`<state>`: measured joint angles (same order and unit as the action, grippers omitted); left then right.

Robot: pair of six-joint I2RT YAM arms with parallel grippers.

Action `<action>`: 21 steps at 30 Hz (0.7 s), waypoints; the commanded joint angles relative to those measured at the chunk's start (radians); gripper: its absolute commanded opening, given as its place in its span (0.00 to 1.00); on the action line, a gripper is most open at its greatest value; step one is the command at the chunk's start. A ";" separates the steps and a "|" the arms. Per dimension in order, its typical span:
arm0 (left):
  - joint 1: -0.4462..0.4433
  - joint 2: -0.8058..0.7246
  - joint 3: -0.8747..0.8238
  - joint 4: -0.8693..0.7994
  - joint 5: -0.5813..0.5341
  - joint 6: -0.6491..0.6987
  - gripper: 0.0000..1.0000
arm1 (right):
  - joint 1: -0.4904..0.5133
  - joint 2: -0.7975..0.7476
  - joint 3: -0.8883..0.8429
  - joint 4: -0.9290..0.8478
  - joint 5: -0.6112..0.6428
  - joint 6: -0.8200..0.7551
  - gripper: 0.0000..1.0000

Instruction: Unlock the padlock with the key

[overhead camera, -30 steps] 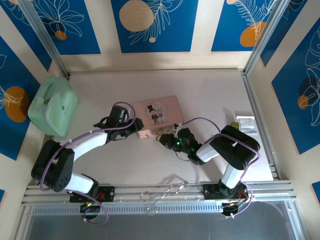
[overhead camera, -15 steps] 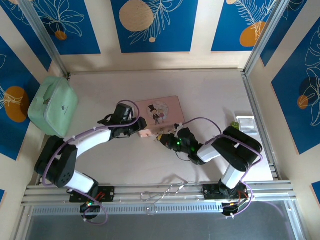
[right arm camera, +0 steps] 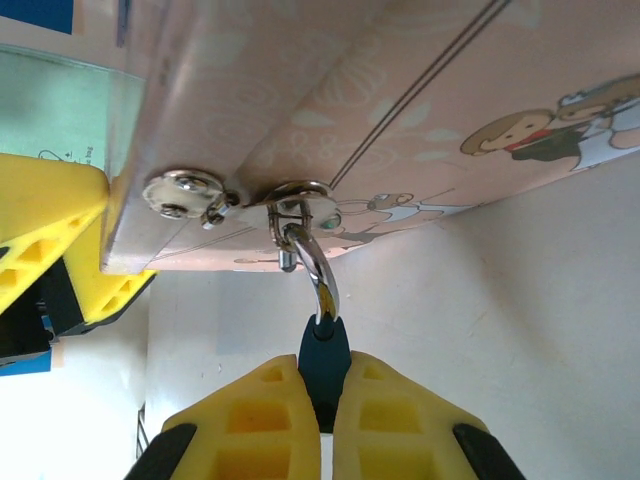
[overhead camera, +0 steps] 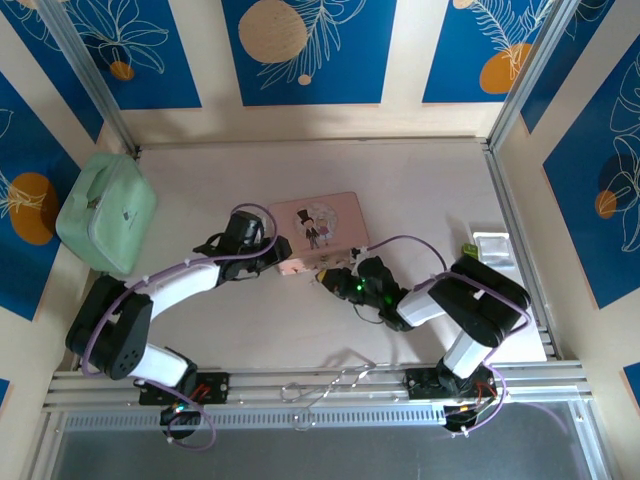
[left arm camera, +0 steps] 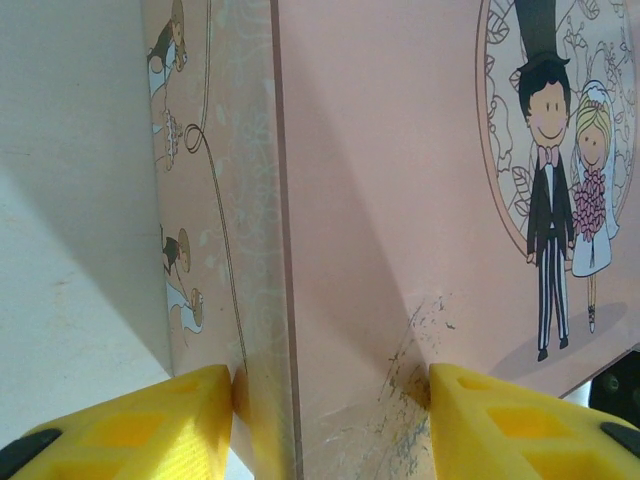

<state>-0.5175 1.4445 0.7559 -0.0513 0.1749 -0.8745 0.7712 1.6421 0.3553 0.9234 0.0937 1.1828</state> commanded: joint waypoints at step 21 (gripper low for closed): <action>0.027 -0.021 -0.084 -0.069 -0.005 0.003 0.50 | -0.020 -0.043 0.007 -0.102 0.020 -0.066 0.00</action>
<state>-0.5076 1.4220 0.7170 -0.0097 0.1795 -0.8745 0.7570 1.6169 0.3542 0.8730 0.1013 1.1446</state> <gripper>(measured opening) 0.499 0.071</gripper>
